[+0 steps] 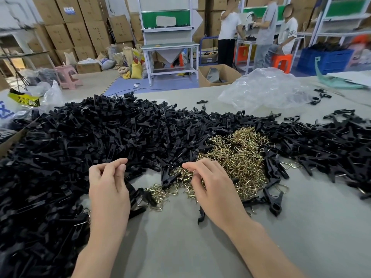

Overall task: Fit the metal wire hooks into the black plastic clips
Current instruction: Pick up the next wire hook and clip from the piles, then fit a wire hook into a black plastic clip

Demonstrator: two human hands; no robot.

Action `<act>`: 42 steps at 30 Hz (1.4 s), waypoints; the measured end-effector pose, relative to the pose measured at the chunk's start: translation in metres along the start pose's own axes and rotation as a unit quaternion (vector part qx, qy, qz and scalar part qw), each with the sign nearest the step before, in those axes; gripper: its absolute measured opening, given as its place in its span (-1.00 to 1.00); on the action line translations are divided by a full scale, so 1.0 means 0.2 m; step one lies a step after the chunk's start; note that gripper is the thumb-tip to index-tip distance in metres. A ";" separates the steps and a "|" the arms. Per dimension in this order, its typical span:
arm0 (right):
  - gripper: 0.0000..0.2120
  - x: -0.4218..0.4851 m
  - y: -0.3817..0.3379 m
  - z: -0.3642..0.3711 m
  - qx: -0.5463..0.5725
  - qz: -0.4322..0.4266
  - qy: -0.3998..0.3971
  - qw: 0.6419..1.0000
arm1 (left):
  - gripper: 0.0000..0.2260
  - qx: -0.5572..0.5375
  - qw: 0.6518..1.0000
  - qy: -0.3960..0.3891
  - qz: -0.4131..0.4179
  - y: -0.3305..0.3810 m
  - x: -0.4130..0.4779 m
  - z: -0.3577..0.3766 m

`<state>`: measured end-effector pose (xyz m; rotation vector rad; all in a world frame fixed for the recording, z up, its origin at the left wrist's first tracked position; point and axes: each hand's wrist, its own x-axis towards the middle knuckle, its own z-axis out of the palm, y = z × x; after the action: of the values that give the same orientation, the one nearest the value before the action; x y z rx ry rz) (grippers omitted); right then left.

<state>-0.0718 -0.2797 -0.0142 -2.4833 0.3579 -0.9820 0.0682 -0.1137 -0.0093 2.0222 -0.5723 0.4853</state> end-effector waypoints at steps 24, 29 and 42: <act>-0.69 -0.03 -0.17 0.03 0.185 0.006 -0.123 0.975 | -0.81 -0.307 0.934 0.064 -0.170 0.17 -0.03 0.01; -0.67 -0.06 -0.24 0.12 0.297 0.074 -0.151 0.940 | -0.82 -0.384 0.902 0.003 -0.199 0.27 -0.13 0.07; -0.76 0.06 -0.10 -0.01 0.604 0.311 -0.030 0.733 | -0.74 0.333 0.931 -0.151 -0.005 0.06 -0.10 -0.02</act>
<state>-0.0629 -0.2677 0.0038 -1.0556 0.3274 -0.5163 0.0444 -0.1120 -0.0092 2.7810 -0.6362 0.3948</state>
